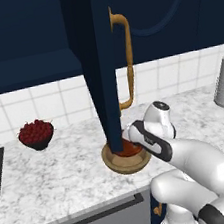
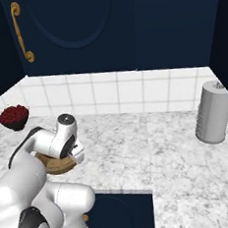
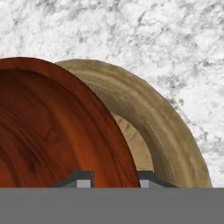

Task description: Pick up the bowls on the counter and stack them on top of one another in the open cabinet. Place the smaller bowl on top of the larger bowl.

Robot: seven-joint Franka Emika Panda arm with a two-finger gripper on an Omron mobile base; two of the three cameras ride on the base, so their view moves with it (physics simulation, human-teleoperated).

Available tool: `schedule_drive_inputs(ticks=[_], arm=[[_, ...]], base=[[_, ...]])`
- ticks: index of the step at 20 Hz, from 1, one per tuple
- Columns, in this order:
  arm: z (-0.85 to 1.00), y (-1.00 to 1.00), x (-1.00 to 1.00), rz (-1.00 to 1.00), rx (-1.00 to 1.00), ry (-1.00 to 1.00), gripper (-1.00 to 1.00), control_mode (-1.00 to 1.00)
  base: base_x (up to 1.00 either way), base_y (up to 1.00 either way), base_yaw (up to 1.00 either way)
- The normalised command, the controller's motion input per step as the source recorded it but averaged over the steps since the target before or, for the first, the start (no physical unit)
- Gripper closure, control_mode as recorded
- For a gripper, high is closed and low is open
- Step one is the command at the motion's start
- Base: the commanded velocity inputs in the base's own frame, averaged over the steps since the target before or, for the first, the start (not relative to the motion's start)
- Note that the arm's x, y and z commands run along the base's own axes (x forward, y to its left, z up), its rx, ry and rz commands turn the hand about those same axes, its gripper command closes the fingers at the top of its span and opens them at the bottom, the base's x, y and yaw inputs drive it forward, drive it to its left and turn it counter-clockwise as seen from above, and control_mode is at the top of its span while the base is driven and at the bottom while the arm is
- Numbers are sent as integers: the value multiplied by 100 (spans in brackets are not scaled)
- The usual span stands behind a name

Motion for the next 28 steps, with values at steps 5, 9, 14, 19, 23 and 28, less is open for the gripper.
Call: schedule_drive_inputs(ticks=[5, 9, 14, 19, 23, 28], arm=[[-10, 20, 16, 0, 0, 1, -100, -100], [28, -5, 2, 0, 1, 4, -100, -100], [13, -84, -9, 8, 7, 5, -100, -100], [-7, -52, 2, 10, 1, 6, -100, -100], [-26, 30, 26, 0, 0, 8, -100, -100], [-20, 54, 9, 0, -1, 9, -100, -100]], base=[[0, 0, 0], [0, 0, 0], [0, 0, 0], [0, 0, 0], [0, 0, 0], [0, 0, 0]])
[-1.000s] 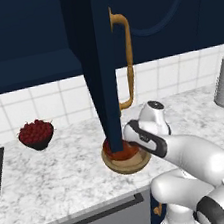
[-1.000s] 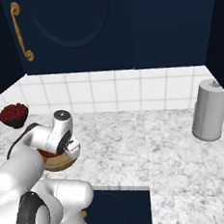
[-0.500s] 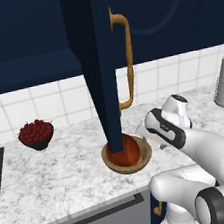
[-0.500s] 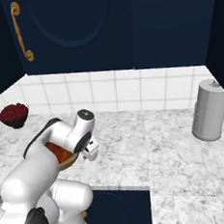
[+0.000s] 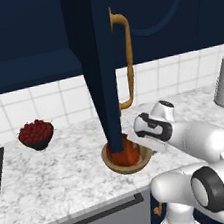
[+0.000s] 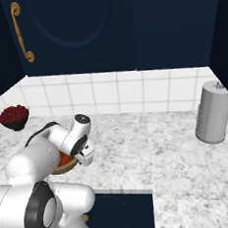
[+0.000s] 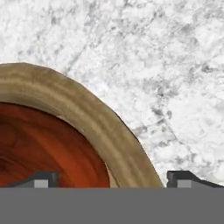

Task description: Pick up the bowls on the counter and stack them on top of one another in the open cabinet. Place the smaller bowl on top of the larger bowl.

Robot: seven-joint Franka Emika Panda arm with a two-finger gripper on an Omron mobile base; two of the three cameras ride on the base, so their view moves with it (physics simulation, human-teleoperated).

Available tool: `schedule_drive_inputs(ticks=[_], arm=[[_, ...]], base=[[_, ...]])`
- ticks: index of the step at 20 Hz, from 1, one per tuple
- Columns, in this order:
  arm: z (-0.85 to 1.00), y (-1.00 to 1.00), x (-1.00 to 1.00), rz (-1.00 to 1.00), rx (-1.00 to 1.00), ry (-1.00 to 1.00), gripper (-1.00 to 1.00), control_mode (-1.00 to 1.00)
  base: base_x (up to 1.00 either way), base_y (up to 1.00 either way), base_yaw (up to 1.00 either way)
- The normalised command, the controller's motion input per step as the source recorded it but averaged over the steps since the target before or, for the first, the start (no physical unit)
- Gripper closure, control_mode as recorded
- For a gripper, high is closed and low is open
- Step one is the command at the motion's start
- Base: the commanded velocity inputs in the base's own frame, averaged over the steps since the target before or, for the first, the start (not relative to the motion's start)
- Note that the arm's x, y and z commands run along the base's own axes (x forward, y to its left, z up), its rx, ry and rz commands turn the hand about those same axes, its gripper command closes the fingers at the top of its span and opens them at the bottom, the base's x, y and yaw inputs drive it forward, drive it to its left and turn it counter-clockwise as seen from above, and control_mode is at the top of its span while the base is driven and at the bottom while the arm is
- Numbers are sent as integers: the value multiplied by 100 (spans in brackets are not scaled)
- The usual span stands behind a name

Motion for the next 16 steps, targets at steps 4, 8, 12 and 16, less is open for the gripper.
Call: schedule_drive_inputs(ticks=[4, 8, 12, 16], arm=[[-50, 21, 0, 6, -6, 8, -100, -100], [-33, 6, 0, 4, -4, 2, 100, -100], [0, 0, 0, 0, 0, 0, 100, -100], [20, -2, -31, -2, 0, -7, 100, -100]], base=[[0, 0, 0], [0, 0, 0], [0, 0, 0], [0, 0, 0]])
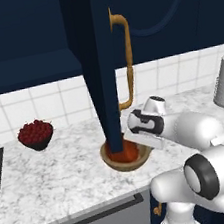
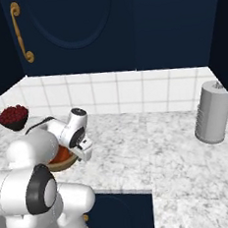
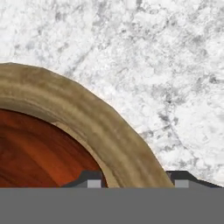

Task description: Pick up the bowls on the counter and stack them on top of one another in the open cabinet. Place the smaller bowl on top of the larger bowl.

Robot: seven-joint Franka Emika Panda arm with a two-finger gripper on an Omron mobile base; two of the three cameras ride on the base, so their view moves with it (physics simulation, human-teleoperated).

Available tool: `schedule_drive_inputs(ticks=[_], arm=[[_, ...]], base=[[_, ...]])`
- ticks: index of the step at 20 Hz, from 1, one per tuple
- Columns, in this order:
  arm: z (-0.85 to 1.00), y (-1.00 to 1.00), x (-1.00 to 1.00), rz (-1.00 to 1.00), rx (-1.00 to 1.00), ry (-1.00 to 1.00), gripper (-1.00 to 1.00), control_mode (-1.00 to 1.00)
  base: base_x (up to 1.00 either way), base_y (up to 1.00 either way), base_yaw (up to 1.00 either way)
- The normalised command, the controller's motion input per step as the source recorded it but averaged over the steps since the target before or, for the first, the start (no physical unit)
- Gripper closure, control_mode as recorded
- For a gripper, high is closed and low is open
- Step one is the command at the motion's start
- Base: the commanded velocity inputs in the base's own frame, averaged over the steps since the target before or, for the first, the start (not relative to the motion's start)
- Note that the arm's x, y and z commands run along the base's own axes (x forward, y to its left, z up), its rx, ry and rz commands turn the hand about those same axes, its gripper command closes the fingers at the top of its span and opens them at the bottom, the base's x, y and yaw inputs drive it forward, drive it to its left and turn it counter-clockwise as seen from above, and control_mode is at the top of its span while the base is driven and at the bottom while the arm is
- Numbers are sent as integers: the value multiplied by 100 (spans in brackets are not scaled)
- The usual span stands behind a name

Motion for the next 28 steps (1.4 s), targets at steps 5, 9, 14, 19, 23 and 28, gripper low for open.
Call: schedule_drive_inputs(ticks=[5, 9, 14, 19, 23, 28], arm=[[61, -18, -58, -18, 4, -10, 100, -100], [70, -38, -48, -25, 7, -4, 100, -100], [77, -44, -57, -26, 8, -17, 100, -100], [43, -13, -78, -14, 7, -18, 100, 100], [0, 0, 0, 0, 0, 0, 100, 100], [0, 0, 0, 0, 0, 0, 100, 100]], base=[[0, 0, 0], [0, 0, 0], [0, 0, 0], [-20, 0, -2], [-100, 3, -7], [-86, 69, 0]])
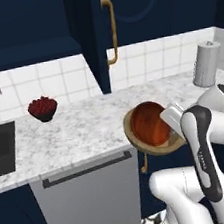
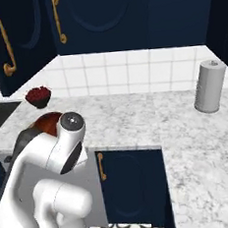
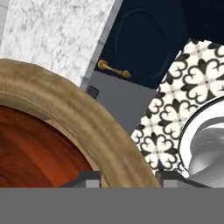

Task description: Pick up the bowls on the counter and stack them on top of one another in the open cabinet. Place the smaller bowl on top of the larger bowl.

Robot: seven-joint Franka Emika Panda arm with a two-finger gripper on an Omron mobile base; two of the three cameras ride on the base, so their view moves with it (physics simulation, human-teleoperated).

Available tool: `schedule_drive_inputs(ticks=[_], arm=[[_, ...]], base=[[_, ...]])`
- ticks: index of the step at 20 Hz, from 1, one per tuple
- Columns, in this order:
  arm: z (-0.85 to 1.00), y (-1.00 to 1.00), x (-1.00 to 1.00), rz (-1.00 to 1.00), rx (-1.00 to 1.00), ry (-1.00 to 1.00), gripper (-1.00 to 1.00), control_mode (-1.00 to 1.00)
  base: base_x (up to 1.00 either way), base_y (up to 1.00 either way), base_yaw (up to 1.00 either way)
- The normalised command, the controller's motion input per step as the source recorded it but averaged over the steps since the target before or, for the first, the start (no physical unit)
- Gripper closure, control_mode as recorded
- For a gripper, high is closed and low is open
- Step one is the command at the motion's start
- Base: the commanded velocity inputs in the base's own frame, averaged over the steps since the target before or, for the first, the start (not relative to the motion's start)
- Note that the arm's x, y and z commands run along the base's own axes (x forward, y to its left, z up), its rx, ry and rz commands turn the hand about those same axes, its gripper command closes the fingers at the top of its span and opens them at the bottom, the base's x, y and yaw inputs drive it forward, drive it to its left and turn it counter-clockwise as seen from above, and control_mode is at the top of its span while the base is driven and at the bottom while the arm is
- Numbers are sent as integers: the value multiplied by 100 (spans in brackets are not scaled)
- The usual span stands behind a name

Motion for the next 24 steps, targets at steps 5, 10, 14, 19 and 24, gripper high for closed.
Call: schedule_drive_inputs(ticks=[5, 10, 14, 19, 24], arm=[[0, 0, 0, 0, 0, 0, 100, 100], [0, 0, 0, 0, 0, 0, 100, 100], [0, 0, 0, 0, 0, 0, 100, 100], [0, 0, 0, 0, 0, 0, 100, 100], [0, 0, 0, 0, 0, 0, 100, 100]], base=[[-14, 100, 0], [27, 100, -2], [97, 98, -2], [100, 53, -6], [94, 12, -8]])
